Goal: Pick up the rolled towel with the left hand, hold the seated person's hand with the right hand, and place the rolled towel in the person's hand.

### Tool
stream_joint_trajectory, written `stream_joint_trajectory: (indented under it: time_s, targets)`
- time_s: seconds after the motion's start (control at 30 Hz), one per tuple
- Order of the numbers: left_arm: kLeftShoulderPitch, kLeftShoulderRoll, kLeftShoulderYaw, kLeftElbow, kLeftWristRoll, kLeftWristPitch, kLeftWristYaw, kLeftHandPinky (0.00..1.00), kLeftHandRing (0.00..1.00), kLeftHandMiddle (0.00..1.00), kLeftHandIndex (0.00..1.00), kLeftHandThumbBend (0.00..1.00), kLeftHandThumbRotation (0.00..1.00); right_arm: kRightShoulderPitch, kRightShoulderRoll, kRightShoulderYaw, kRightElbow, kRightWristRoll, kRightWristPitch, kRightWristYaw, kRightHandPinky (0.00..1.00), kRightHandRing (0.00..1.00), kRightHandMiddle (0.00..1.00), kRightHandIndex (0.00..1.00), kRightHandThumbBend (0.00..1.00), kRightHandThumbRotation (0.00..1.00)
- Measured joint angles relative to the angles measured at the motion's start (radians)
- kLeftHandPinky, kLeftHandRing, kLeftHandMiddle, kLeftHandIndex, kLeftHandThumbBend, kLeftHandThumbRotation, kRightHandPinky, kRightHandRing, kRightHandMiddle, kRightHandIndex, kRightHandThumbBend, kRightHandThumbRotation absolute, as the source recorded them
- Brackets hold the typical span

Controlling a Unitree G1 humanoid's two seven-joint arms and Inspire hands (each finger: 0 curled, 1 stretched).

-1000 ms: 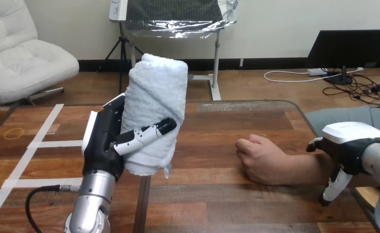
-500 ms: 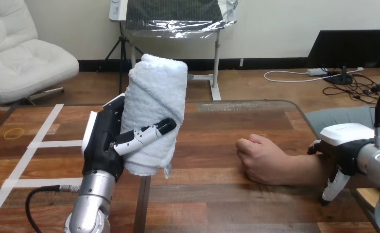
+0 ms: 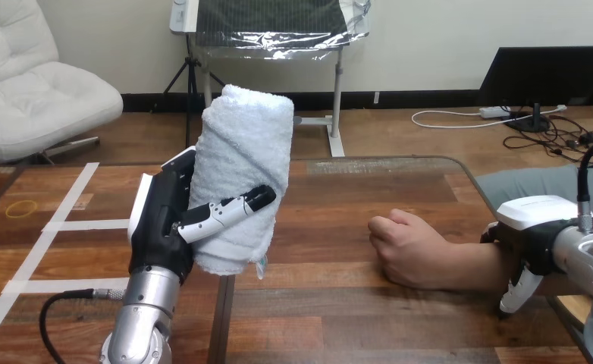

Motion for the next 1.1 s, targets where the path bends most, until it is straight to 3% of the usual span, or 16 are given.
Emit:
stream_joint_trajectory:
  time_s: [0.2, 0.4, 0.67, 0.8, 1.1]
  targets:
    - [0.000, 0.001, 0.000, 0.000, 0.001, 0.003, 0.000, 0.42, 0.42, 0.44, 0.50, 0.71, 0.00, -0.011, 0.010, 0.013, 0.022, -0.001, -0.005, -0.005, 0.59, 0.70, 0.77, 0.83, 0.67, 0.25]
    - [-0.001, 0.004, 0.000, 0.000, 0.008, 0.018, -0.001, 0.42, 0.41, 0.43, 0.50, 0.70, 0.00, -0.014, 0.019, 0.021, 0.036, -0.004, -0.013, -0.012, 0.52, 0.64, 0.71, 0.77, 0.67, 0.24]
    - [-0.011, 0.020, -0.003, 0.000, 0.042, 0.092, -0.005, 0.40, 0.40, 0.43, 0.50, 0.69, 0.00, -0.018, 0.022, 0.024, 0.059, -0.002, -0.028, -0.028, 0.41, 0.51, 0.60, 0.66, 0.66, 0.22]
    - [-0.023, 0.033, -0.006, 0.005, 0.065, 0.135, -0.007, 0.39, 0.40, 0.44, 0.49, 0.69, 0.00, -0.018, 0.024, 0.023, 0.067, 0.012, -0.034, -0.045, 0.31, 0.39, 0.48, 0.58, 0.67, 0.17]
    - [-0.066, 0.052, -0.009, 0.065, 0.113, 0.175, -0.011, 0.37, 0.40, 0.44, 0.49, 0.68, 0.00, -0.013, 0.025, 0.019, 0.073, 0.049, -0.046, -0.092, 0.23, 0.30, 0.41, 0.50, 0.65, 0.11]
